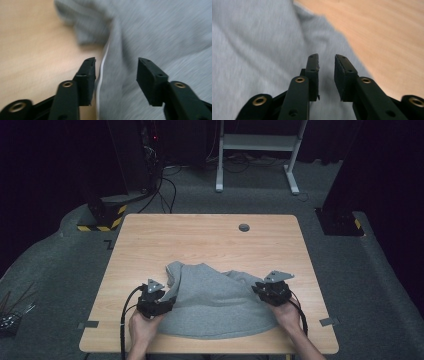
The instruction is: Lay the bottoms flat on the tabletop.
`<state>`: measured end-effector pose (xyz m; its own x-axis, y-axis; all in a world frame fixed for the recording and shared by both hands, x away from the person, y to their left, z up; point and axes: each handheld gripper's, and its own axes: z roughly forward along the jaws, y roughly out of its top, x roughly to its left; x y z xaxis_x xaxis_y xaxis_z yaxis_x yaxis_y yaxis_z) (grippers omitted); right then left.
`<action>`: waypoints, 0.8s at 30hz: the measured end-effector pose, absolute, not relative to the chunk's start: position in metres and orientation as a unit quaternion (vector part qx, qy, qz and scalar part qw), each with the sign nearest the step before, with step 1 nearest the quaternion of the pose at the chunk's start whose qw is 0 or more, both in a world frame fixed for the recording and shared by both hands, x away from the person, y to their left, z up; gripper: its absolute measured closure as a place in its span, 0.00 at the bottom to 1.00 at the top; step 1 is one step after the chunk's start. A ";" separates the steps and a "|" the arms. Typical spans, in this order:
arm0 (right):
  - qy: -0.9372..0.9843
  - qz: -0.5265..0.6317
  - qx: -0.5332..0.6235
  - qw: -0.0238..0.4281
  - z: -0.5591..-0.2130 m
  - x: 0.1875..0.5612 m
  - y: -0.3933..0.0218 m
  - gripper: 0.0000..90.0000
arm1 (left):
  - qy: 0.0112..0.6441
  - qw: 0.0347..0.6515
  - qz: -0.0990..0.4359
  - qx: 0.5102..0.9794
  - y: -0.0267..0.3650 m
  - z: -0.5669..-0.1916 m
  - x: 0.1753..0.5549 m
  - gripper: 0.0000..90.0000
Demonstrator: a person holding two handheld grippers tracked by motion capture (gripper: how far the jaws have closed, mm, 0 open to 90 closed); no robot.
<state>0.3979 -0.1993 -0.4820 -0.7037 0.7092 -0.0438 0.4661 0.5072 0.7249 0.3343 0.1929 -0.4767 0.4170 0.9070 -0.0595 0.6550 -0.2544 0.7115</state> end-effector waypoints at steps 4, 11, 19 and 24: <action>0.851 0.353 0.350 0.169 -0.478 0.421 -0.179 0.77 | 0.489 0.348 0.194 0.776 0.180 -0.481 0.339 0.47; 0.866 0.316 0.360 0.146 -0.498 0.457 -0.139 0.59 | 0.505 0.344 0.185 0.770 0.182 -0.511 0.341 0.44; 0.880 0.301 0.342 0.134 -0.506 0.464 -0.125 0.79 | 0.508 0.365 0.208 0.752 0.189 -0.527 0.333 0.42; 0.884 0.296 0.326 0.155 -0.495 0.460 -0.134 0.97 | 0.509 0.369 0.204 0.750 0.189 -0.527 0.334 0.42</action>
<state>0.4603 -0.1336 -0.4952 -0.7387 0.6691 -0.0813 0.4850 0.6114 0.6252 0.3339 0.1894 -0.5269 0.3984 0.9146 -0.0692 0.6130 -0.2094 0.7618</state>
